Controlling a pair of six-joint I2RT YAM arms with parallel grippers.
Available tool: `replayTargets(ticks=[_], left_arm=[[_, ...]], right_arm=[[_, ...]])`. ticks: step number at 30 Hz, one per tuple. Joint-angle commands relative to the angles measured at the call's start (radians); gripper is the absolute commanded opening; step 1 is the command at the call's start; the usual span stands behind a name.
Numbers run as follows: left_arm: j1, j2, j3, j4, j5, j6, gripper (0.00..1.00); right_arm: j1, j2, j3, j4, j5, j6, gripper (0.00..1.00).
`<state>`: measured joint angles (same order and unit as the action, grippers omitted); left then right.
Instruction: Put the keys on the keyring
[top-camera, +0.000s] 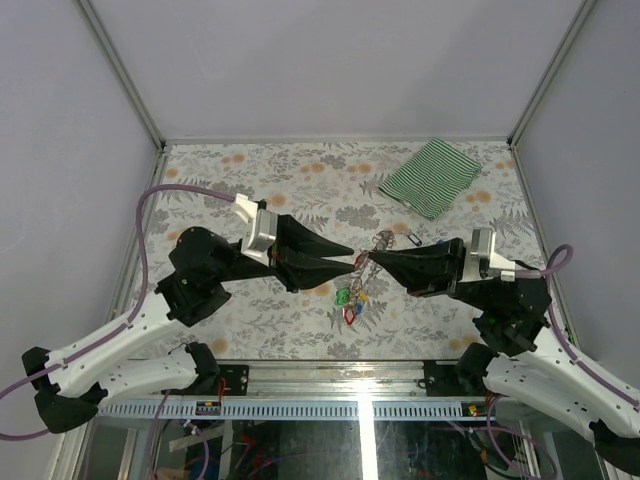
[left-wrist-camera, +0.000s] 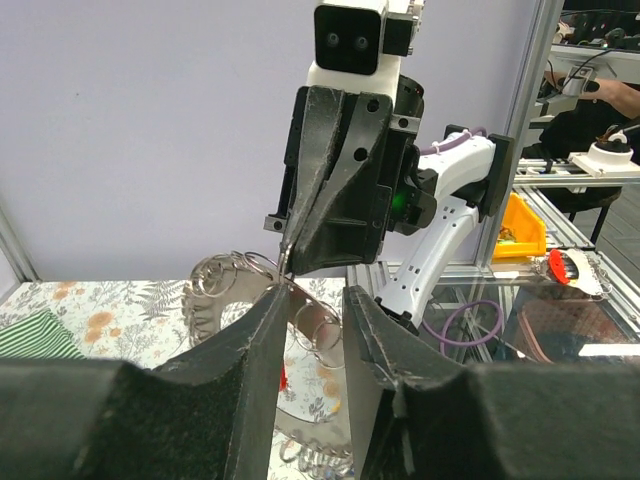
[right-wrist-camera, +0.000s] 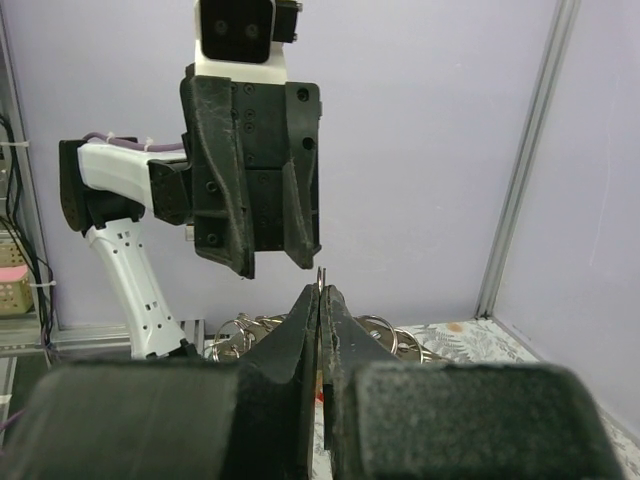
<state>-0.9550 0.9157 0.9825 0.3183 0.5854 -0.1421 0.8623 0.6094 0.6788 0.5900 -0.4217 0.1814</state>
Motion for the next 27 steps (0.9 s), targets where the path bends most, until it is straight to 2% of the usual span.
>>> replayTargets(ticks=[1, 18, 27], left_arm=[[-0.003, 0.014, -0.005, 0.103, -0.010, -0.021, 0.30], [-0.003, 0.062, 0.005, 0.123, 0.031, -0.040, 0.30], [-0.004, 0.073, 0.002, 0.118, 0.044, -0.040, 0.26]], right_arm=[[0.001, 0.001, 0.019, 0.125, -0.033, -0.013, 0.00], [0.000, 0.008, 0.027, 0.125, -0.076, -0.022, 0.00], [0.000, 0.007, 0.025, 0.142, -0.085, -0.017, 0.00]])
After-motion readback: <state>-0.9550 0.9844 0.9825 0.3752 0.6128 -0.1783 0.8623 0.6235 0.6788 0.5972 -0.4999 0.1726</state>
